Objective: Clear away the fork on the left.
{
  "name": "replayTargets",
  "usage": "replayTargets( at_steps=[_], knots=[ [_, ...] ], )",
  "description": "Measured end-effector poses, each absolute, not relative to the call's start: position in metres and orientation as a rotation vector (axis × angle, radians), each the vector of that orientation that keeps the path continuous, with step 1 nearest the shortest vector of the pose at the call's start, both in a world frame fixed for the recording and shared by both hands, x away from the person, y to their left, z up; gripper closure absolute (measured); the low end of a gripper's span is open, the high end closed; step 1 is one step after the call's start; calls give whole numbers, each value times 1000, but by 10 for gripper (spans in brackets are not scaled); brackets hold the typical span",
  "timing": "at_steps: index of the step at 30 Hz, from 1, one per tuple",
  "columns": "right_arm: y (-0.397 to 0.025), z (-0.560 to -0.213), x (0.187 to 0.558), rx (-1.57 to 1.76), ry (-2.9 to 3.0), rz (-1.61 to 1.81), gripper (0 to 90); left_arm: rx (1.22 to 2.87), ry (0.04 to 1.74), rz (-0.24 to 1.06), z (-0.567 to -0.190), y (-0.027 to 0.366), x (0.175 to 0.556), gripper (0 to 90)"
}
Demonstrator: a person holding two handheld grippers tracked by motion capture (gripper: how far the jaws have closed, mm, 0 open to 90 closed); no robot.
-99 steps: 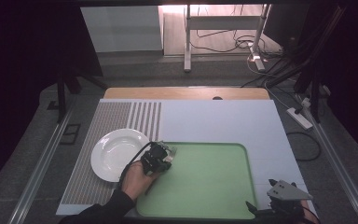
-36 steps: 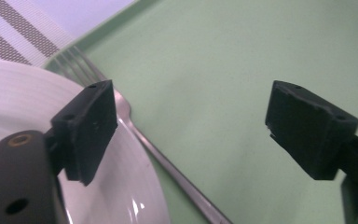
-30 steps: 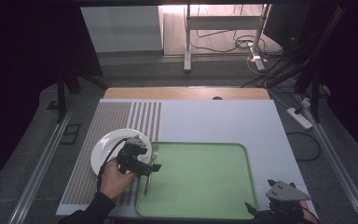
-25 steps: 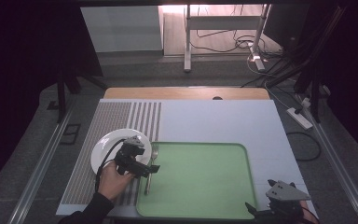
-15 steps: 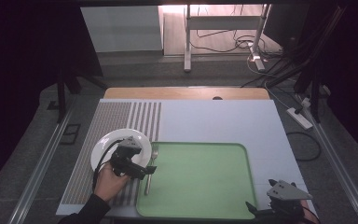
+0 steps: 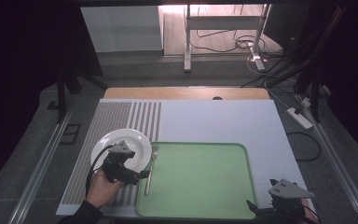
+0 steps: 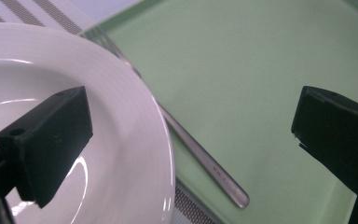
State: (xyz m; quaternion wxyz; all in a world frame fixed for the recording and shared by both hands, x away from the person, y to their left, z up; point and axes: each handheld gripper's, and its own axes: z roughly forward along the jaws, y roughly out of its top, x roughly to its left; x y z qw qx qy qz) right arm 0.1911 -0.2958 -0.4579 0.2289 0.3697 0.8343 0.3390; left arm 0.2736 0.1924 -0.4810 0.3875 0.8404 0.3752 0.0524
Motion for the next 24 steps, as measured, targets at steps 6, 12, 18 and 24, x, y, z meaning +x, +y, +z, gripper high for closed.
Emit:
replayTargets(
  at_steps=[6,12,18,24],
  knots=[
    [-296,-458,191,1020,2294,938,0,2133,973,166,-480,199,261,0],
    [-295,-458,191,1015,2297,935,0,2111,981,163,-481,208,252,0],
    [-295,-458,191,1013,2298,933,0,2068,999,153,-483,222,241,0],
    [-294,-458,191,1007,2300,930,0,2027,1043,139,-488,238,231,0]
  ],
)
